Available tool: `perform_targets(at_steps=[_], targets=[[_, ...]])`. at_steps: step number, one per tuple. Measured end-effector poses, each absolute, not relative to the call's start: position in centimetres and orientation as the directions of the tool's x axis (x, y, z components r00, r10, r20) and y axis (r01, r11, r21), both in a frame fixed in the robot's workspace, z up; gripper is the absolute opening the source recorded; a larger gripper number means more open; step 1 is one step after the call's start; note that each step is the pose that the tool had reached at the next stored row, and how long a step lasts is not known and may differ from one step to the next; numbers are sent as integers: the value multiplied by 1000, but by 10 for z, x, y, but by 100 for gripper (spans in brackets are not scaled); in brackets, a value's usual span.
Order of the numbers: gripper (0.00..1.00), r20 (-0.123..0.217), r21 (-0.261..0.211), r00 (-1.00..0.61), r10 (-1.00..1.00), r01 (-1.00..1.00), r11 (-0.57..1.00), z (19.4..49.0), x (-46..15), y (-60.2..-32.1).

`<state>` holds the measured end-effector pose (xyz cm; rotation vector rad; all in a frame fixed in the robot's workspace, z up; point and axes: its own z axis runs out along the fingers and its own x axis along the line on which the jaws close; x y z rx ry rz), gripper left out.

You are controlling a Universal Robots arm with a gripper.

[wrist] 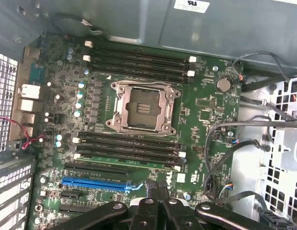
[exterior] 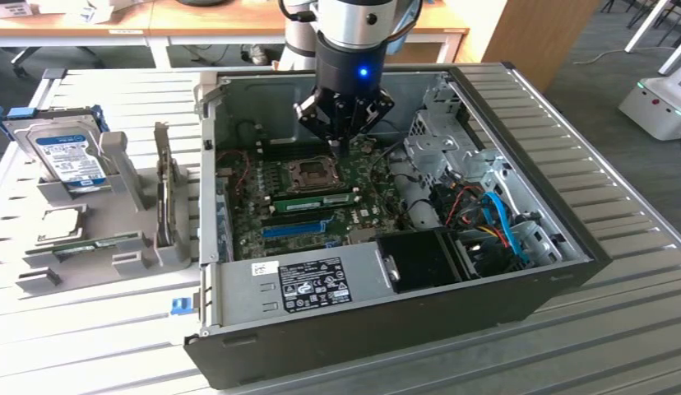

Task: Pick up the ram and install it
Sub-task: 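Press down the ram until it locks into place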

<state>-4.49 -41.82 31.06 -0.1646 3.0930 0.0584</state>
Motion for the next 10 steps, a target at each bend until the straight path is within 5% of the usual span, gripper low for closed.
perform_targets(at_steps=[10], targets=[[11,-46,35,-993,-105,-107,994,310,-53,-418]])
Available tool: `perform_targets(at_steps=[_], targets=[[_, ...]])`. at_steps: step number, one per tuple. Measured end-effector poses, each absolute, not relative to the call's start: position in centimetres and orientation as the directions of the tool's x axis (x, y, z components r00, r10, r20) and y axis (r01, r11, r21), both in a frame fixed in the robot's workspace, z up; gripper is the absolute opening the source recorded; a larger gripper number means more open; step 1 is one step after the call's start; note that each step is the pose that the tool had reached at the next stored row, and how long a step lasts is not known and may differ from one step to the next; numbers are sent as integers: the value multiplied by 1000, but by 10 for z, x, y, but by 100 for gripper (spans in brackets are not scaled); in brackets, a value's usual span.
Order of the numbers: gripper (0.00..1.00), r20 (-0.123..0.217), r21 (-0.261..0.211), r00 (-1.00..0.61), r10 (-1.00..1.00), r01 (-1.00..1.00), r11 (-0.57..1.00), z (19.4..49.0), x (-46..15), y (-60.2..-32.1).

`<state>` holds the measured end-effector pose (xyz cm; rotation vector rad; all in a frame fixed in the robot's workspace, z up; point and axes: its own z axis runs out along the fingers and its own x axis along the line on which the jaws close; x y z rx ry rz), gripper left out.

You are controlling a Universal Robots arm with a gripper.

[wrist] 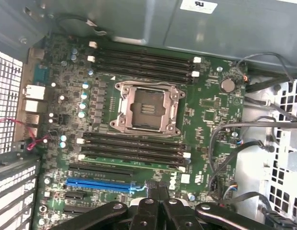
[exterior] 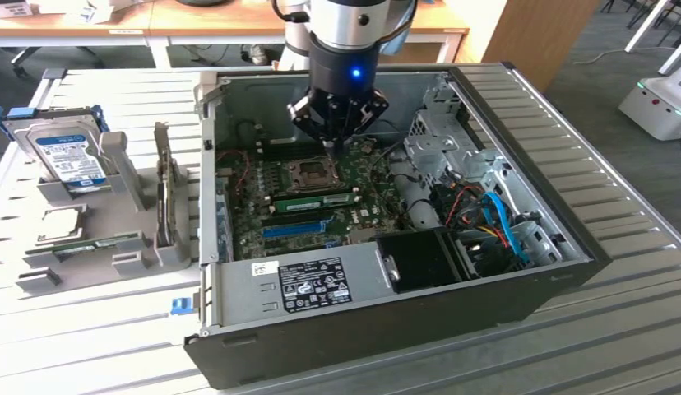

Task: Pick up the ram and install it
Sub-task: 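Press down the ram until it locks into place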

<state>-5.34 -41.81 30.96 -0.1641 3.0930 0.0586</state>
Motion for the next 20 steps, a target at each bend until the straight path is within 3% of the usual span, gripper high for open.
perform_targets(at_steps=[15,20], targets=[[11,-45,35,-993,-105,-106,994,309,-64,-418],[11,-31,35,-994,-103,-104,994,309,-61,-418]])
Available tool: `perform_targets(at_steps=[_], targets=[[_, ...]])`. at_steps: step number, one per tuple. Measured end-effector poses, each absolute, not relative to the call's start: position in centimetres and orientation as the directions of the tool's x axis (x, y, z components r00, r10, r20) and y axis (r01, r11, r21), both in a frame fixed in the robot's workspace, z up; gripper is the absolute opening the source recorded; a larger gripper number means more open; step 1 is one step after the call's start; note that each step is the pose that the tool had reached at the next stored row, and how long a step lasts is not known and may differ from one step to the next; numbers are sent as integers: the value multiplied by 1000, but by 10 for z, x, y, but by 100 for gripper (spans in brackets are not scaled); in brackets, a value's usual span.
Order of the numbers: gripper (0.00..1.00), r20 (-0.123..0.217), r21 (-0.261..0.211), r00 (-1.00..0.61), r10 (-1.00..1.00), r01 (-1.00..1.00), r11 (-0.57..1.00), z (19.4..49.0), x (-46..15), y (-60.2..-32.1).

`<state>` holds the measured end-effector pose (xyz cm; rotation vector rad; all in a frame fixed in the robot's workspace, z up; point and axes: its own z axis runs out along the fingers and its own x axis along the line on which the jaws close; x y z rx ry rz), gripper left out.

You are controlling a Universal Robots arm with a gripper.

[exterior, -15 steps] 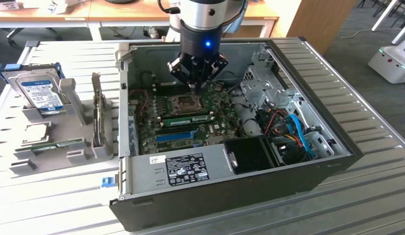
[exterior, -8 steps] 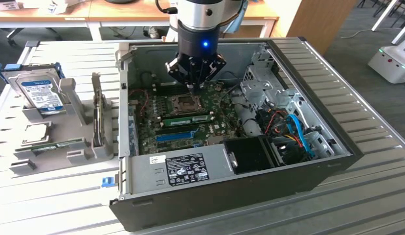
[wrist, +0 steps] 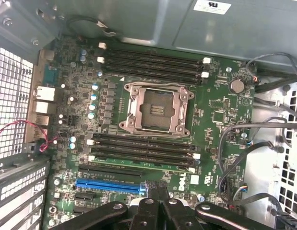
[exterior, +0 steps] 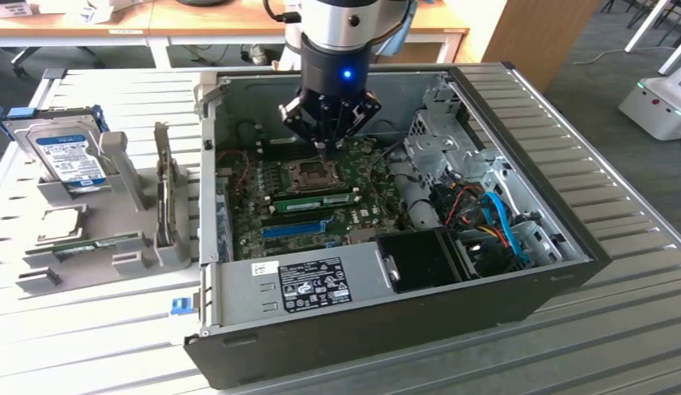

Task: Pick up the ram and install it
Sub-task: 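Press down the ram until it locks into place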

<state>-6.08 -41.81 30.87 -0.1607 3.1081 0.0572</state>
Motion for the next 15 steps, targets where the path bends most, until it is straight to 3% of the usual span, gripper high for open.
perform_targets(at_steps=[6,15], targets=[[11,-2,35,-995,-102,-102,994,309,-55,-418],[11,-2,35,-1000,-26,-26,999,308,-56,-418]])
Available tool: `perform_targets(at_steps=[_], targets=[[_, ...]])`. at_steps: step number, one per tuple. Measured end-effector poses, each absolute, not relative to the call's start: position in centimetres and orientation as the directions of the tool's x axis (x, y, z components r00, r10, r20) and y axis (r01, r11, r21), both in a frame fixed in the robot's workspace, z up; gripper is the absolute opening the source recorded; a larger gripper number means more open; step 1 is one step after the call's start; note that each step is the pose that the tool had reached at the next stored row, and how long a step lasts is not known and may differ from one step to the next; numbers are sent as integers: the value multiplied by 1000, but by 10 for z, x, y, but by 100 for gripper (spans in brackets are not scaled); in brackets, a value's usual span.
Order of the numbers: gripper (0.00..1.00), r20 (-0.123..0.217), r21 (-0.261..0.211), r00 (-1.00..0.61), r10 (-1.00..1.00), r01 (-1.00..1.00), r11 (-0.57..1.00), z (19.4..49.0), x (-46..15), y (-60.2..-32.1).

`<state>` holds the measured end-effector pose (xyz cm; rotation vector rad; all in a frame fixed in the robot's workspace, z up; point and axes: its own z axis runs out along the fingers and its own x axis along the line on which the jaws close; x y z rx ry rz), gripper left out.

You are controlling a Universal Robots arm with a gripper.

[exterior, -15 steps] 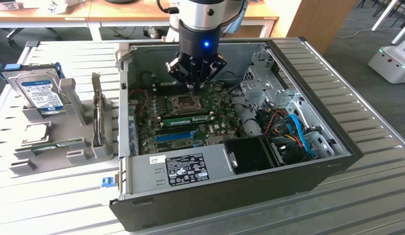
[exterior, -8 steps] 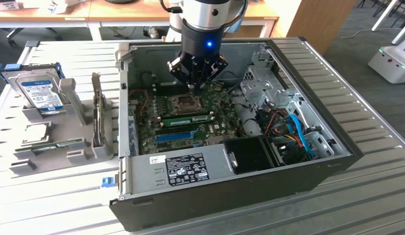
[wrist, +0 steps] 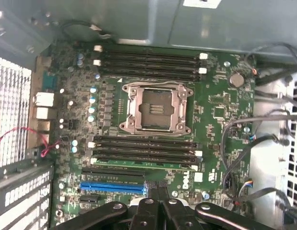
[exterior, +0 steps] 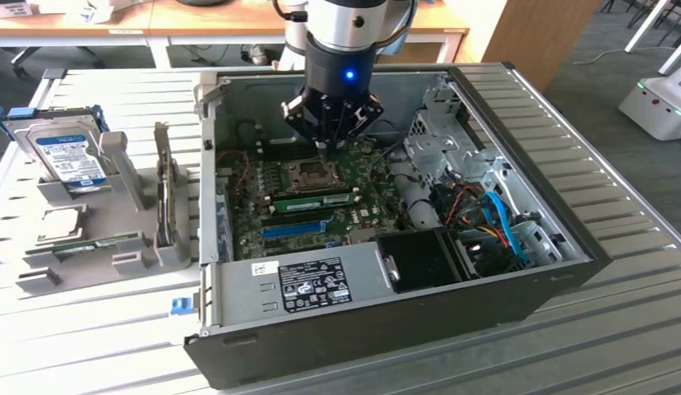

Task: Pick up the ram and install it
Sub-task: 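Press down the ram until it locks into place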

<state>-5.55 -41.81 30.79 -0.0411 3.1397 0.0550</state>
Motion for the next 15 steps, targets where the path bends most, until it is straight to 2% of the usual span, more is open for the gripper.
perform_targets(at_steps=[15], targets=[[11,-2,35,-1000,-14,-14,999,308,-58,-418]])
